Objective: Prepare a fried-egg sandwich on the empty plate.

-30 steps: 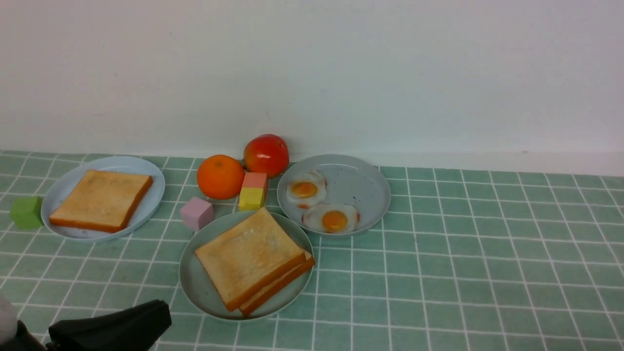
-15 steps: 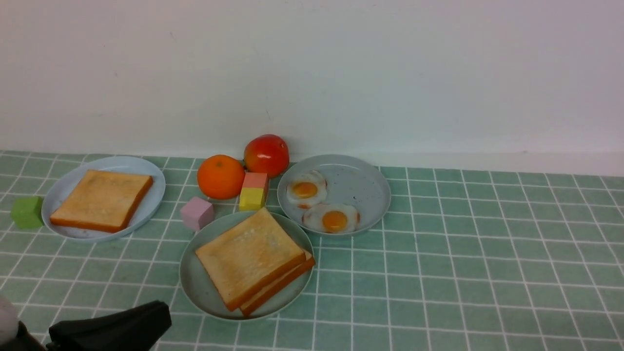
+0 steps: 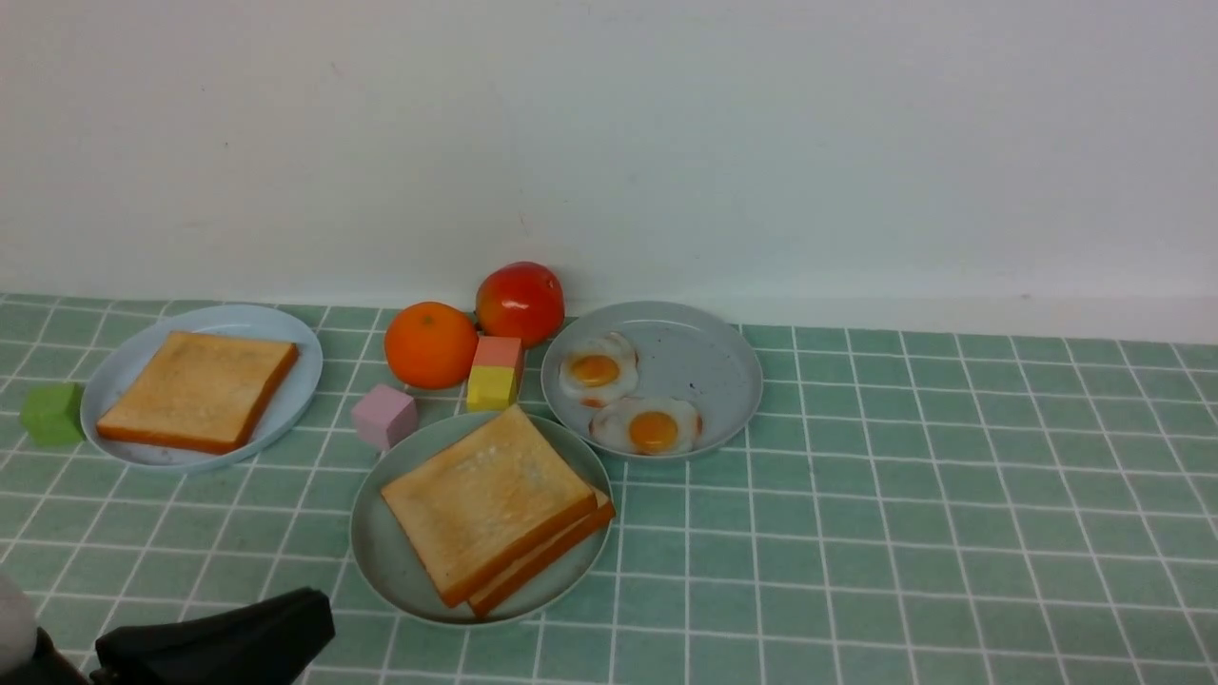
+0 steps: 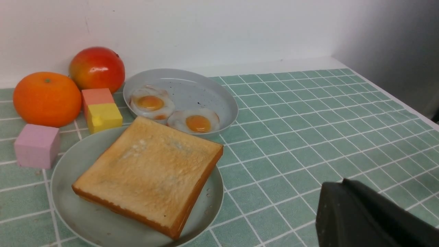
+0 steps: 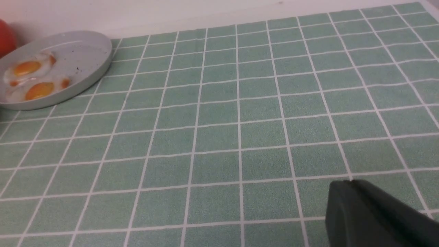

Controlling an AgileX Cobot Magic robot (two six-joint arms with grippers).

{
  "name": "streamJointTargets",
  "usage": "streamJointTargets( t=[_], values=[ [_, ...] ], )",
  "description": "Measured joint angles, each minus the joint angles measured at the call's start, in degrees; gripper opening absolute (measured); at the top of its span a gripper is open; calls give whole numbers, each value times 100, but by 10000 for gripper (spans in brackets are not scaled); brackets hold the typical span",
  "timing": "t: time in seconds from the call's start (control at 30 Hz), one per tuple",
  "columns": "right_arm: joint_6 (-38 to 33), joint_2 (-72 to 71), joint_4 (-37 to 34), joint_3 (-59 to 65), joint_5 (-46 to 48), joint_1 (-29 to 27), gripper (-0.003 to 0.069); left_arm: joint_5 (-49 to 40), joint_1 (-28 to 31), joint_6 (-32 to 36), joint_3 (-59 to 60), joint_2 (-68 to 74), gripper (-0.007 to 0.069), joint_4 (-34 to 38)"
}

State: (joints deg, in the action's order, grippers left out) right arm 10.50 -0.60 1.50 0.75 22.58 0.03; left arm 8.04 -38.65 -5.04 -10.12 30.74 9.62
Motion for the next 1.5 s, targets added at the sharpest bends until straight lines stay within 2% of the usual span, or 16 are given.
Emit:
streamJointTargets(
  t=[0.23, 0.33, 0.47, 0.5, 0.53, 0.7, 0.77, 0.8, 0.83, 0.9, 1.0, 1.5],
  values=[
    [0, 0, -5, 0, 0, 0, -6, 7, 0, 37, 85, 0, 3, 0],
    [0, 0, -5, 0, 0, 0, -3, 60, 220, 238, 180, -145, -5, 0],
    [0, 0, -5, 0, 0, 0, 0, -87, 935, 228, 347, -794, -13, -87],
    [0, 0, -5, 0, 0, 0, 1, -175, 1291, 214, 446, -1115, -13, -163],
    [0, 0, -5, 0, 0, 0, 1, -188, 1345, 214, 460, -1162, -13, -189],
    [0, 0, -5, 0, 0, 0, 3, -583, 2842, 83, 878, -2320, -13, -332],
    [0, 0, -5, 0, 0, 0, 4, -1000, 3480, -125, 1091, -2880, -13, -346],
    [0, 0, -5, 0, 0, 0, 5, -1000, 3480, -125, 1091, -2880, -13, -346],
    [0, 0, -5, 0, -5, 0, 6, -1420, 3797, -289, 1146, -3051, -13, -352],
    [0, -7, -5, 0, -5, 0, 8, -2195, 4061, -466, 1154, -3130, -13, -404],
    [0, -7, -5, 2, -16, 0, 10, -2853, 4131, -534, 1191, -3134, -13, -447],
    [0, -7, -5, 2, -16, 0, 18, -2962, 4131, -562, 1191, -3134, -13, -454]
  ],
)
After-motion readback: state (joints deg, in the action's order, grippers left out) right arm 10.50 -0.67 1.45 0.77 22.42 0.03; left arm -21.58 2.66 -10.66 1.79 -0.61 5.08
